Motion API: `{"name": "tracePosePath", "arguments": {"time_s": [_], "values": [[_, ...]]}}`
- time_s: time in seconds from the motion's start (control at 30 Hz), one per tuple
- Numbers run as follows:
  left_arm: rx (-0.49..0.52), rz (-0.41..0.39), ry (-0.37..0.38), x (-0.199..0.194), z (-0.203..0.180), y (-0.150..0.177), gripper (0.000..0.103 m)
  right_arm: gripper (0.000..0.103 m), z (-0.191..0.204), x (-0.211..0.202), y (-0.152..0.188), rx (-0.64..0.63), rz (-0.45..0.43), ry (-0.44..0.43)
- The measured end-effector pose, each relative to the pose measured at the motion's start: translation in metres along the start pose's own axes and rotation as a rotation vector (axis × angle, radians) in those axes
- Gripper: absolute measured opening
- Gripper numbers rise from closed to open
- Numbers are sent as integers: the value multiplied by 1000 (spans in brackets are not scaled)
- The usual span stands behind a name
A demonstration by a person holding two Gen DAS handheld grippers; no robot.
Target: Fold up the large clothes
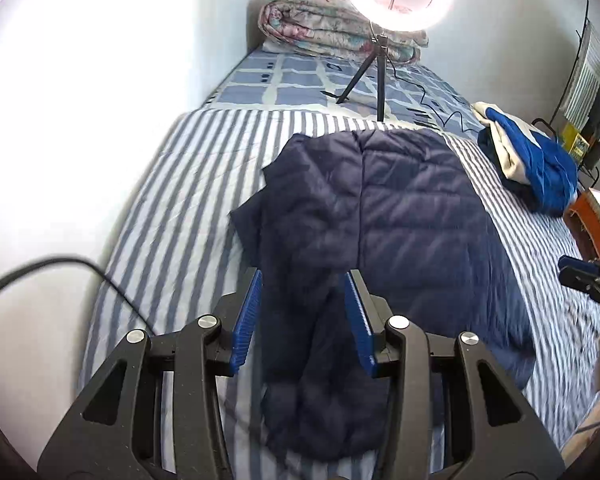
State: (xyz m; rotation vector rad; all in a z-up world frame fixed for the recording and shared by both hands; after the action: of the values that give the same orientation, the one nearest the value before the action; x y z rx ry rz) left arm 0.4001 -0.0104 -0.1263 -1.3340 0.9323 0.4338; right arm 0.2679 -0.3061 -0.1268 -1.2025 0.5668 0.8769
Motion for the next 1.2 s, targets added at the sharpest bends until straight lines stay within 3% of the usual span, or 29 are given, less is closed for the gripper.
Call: {"name": "tracePosePath", "arguments": {"time_s": [0.1,0.27,0.47,0.57,0.6,0.63,0.67,0.7,0.73,0.87,1.2], "values": [[29,6,-45,32,-1,-18,43,39,-10,25,-19,26,-27,46],[7,81,-99,92,14,-22,43,39,-19,74,-34,28,6,85],[-23,129,-69,128,28,-11,47,41,-15,115,-27,15,74,88],[-64,133,-16,123,42,-15,49,42,-14,115,-29,-13,106,96],[-91,127,10,118,49,-16,54,46,-15,111,-32,-15,112,86],[-132,125,57,115,57,-19,59,62,-18,106,-35,-9,108,74],[-193,127,125,112,67,-19,77,82,-21,97,-38,-2,87,62],[-252,128,180,109,75,-20,88,89,-25,90,-41,2,56,49],[-339,126,254,107,88,-19,89,96,-27,85,-41,6,32,39],[-525,172,431,117,114,-15,89,103,-51,73,-39,82,12,-46],[-601,200,554,144,123,0,89,103,-94,96,-11,307,117,-197]]}}
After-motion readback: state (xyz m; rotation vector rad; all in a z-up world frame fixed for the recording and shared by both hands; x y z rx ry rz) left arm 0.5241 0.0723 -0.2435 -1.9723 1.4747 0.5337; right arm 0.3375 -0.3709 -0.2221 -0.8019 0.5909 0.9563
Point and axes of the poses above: each gripper's, at about its wrist camera, not at the fingertips, and x roughly the way its jaws point, z to its left, y to its underside, the point moved 4 cm from there along x, roughly the way its jaws point, and after that the axes turned 6 degrees about x, right-handed, at the moved point
